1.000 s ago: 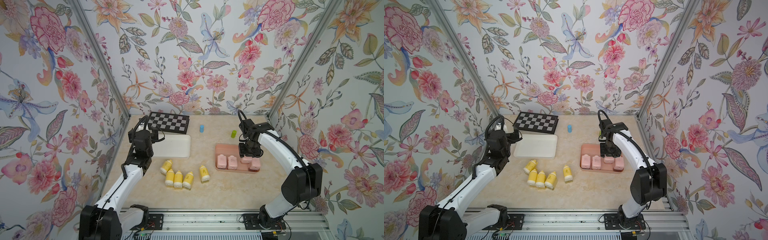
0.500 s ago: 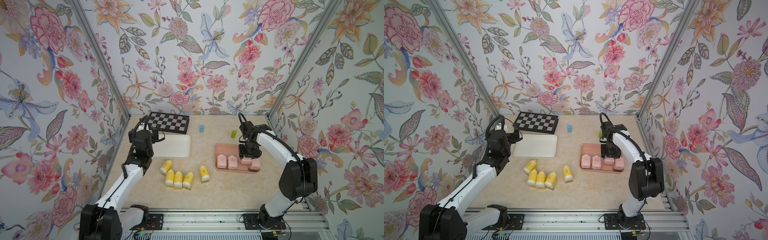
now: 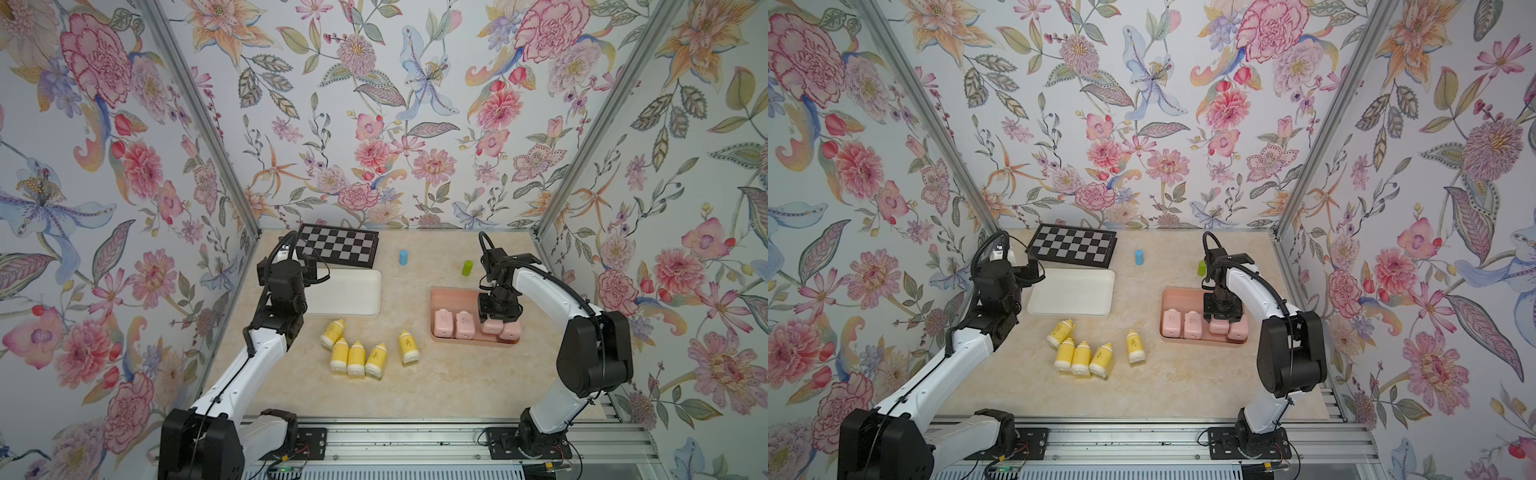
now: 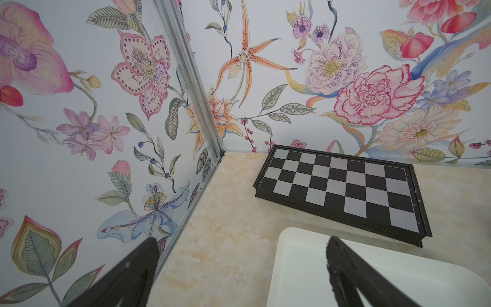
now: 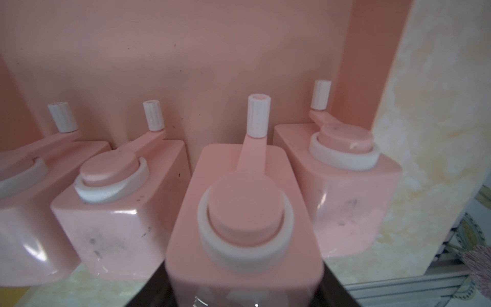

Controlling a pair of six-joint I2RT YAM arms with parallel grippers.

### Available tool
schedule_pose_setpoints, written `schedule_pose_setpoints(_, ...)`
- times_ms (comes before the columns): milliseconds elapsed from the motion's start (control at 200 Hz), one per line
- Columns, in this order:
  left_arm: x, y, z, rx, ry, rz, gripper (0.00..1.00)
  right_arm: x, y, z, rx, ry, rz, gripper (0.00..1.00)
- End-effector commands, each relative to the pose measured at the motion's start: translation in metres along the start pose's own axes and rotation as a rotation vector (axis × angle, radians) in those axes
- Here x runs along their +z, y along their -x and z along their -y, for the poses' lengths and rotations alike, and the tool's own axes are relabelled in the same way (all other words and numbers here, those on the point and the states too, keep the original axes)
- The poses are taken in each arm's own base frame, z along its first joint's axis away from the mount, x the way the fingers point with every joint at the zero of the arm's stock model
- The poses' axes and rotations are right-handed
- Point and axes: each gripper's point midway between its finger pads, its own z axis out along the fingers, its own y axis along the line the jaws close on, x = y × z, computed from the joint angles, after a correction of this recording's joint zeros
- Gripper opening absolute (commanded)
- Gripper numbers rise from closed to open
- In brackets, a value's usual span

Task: Place the pencil sharpeners by color into the storage box
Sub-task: Place the pencil sharpener in the storage box.

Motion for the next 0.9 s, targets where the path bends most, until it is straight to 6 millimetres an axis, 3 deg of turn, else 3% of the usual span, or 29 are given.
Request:
schedule_pose_setpoints(0, 0.0, -0.002, 0.005, 0.022, -0.01, -0.005, 1.0, 0.008, -0.004, 0.002, -0.009, 0.002, -0.026, 0.44)
schedule_pose_setpoints(896, 0.003, -0.005, 0.007, 0.03, -0.01, -0.013, 1.0, 0.027, -0.01, 0.003, 0.004, 0.017, -0.062, 0.44)
